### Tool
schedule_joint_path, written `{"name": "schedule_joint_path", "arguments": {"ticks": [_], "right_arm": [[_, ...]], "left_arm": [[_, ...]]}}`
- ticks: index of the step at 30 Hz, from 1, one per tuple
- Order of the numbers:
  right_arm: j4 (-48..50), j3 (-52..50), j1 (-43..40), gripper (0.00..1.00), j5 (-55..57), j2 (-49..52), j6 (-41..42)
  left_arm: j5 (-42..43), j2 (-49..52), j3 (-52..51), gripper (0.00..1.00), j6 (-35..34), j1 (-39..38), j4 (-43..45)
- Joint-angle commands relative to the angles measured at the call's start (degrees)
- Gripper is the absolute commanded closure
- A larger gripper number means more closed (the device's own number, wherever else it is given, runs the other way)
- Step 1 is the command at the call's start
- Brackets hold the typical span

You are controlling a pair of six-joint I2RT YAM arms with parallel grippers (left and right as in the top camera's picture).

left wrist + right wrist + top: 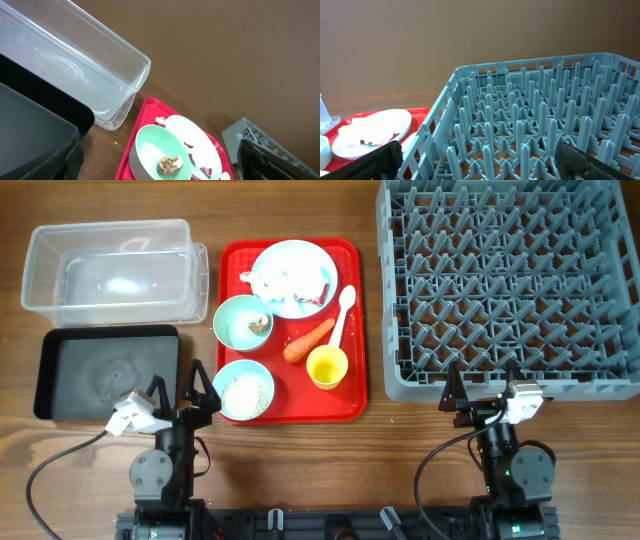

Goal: Sort waste into correct bins and load items into the dishwasher rack
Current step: 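Move the left gripper over the blue plate on the red tray, then grasp the white tissue with the left gripper and drop it in the clear bin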

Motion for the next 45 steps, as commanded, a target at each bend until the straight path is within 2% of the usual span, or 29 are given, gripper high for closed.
{"name": "schedule_joint_path", "arguments": {"ticks": [1, 4, 7, 10, 12, 16, 19, 24, 25, 27, 31, 34, 38, 40, 43, 45], "right_arm": [[0.39, -0.07, -0.24, 0.0, -0.96, 0.13, -1.01], [0.57, -0.07, -0.24, 0.0, -0.96, 0.13, -1.01], [5.03, -0.07, -0.24, 0.0, -0.98, 0.13, 2.4], [17.33, 0.2, -0.24, 0.0, -0.96, 0.13, 1.99], [20.79, 2.84, -0.24, 0.0, -0.96, 0.13, 1.99], [20.83, 8.31, -0.24, 0.0, -0.96, 0.13, 1.95], [20.06, 13.66, -0.24, 0.0, -1.07, 0.33, 1.81], [9.62, 25.2, -0.24, 0.0, -8.0, 6.93, -4.83], [7.69, 27.5, -0.24, 0.0, -8.02, 9.51, -5.97], [1.01, 34.71, -0.24, 0.0, -8.46, 18.38, -5.92], [-8.44, 43.74, -0.24, 0.0, -8.48, 30.69, -5.9], [-18.1, 51.82, -0.24, 0.0, -9.44, 39.91, -5.97], [-31.1, 59.8, -0.24, 0.0, -10.19, 48.63, -5.9], [-32.39, 59.8, -0.24, 0.0, -10.21, 50.05, -5.51], [-36.37, 59.74, -0.24, 0.0, -12.66, 53.07, -5.49], [-36.7, 59.74, -0.24, 0.0, -14.53, 54.88, -5.46]], "left_arm": [[0.48, 0.0, -0.13, 0.0, 0.5, 0.26, -0.04], [0.48, 0.0, -0.13, 0.0, 0.5, 0.26, -0.07], [0.48, 0.0, -0.13, 0.0, 0.5, 0.26, -0.07], [0.48, 0.0, -0.15, 0.0, -0.15, 0.26, 0.79], [0.15, 0.0, -0.13, 0.0, -0.11, 0.26, 0.57], [1.44, 0.0, -0.13, 0.0, -0.09, 0.26, 2.95], [6.95, 0.07, 1.88, 0.0, 5.29, 0.26, 5.35], [6.97, 6.45, 14.67, 0.0, 12.92, 0.26, 1.27], [7.34, 9.49, 18.1, 0.0, 13.92, 0.26, -0.17], [10.05, 21.86, 30.01, 0.0, 16.85, 0.26, -5.42], [10.21, 43.15, 51.04, 0.0, 19.71, 0.2, -18.16], [10.19, 66.23, 75.36, 0.0, 19.69, 0.2, -36.87], [10.14, 92.06, 96.8, 0.0, 21.18, -3.54, -55.76], [10.14, 97.22, 96.78, 0.0, 21.14, -4.94, -55.23], [13.0, 107.08, 96.78, 0.0, 15.72, -5.92, -54.55], [18.95, 109.96, 96.78, 0.0, 14.34, -5.95, -53.2]]}}
